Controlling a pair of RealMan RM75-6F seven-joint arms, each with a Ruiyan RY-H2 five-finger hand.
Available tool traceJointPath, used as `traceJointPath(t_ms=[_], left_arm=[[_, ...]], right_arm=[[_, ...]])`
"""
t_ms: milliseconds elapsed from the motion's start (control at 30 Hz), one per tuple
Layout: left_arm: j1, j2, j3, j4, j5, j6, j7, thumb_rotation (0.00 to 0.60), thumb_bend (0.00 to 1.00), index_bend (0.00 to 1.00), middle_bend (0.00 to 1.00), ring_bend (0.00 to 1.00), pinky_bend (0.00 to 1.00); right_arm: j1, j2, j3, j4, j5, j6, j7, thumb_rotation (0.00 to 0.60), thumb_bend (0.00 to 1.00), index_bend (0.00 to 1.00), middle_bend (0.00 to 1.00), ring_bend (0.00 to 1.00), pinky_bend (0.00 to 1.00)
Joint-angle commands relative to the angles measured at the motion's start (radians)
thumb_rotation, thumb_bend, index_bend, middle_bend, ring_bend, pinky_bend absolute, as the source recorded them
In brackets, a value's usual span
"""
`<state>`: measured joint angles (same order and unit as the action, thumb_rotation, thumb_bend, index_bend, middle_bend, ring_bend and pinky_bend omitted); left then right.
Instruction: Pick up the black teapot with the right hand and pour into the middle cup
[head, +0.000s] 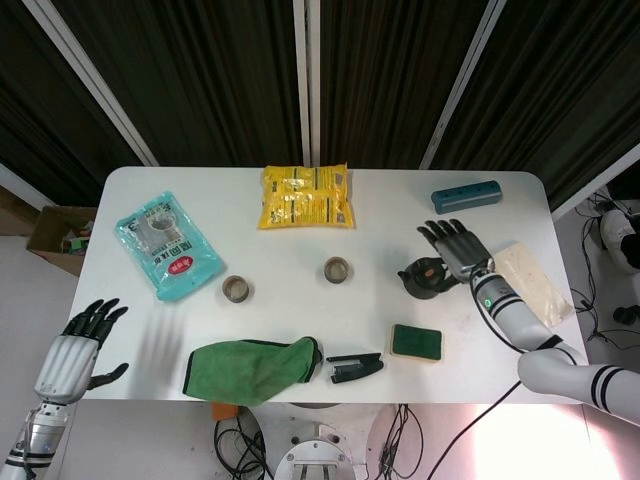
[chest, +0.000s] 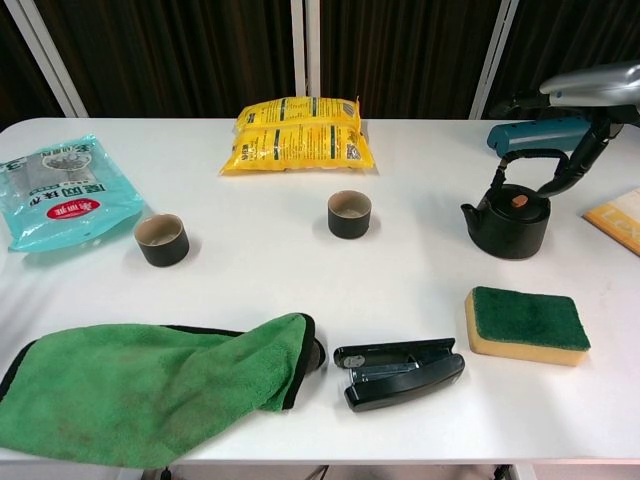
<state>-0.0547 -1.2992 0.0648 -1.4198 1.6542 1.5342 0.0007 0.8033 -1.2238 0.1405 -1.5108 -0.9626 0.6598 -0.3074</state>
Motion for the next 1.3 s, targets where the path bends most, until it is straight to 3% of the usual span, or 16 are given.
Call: traceJointPath(t_ms=[33,333,633,767,1300], left_arm=[[0.000,0.001,0.000,0.000,-0.001,0.000,-0.002,0.600,0.13,0.16,0.09,0.07,0.21],[-0.002,0.001,0.001,0.008,-0.003,-0.006,-0.024,0.600,0.13,0.16,0.09,0.07,0.22],[-0.003,0.002,0.001,0.005,-0.002,-0.006,-0.024,0.600,0.13,0.16,0.09,0.07,0.22],[-0.004,0.001,0.000,0.005,-0.001,-0.005,-0.023,0.600,0.13,0.16,0.09,0.07,0.22],[0.000,-0.001,0.001,0.015,-0.002,0.000,-0.030,0.600,0.13,0.16,0.09,0.07,0.22]], right_arm=[[-0.013,-0.020,0.027,0.032,-0.058,-0.026,0.122,0.346,0.01,0.00,0.17,0.05,0.00],[0.014,-0.015,-0.002,0.071,-0.056,-0.095,0.157,0.337,0.04,0.12,0.23,0.12,0.00],[0.026,-0.012,-0.019,0.074,-0.037,-0.074,0.144,0.338,0.05,0.30,0.38,0.28,0.00],[0.029,-0.023,-0.026,0.085,-0.029,-0.061,0.135,0.338,0.05,0.37,0.41,0.30,0.00],[0.046,-0.038,-0.051,0.088,-0.003,-0.071,0.128,0.339,0.08,0.43,0.46,0.37,0.00]])
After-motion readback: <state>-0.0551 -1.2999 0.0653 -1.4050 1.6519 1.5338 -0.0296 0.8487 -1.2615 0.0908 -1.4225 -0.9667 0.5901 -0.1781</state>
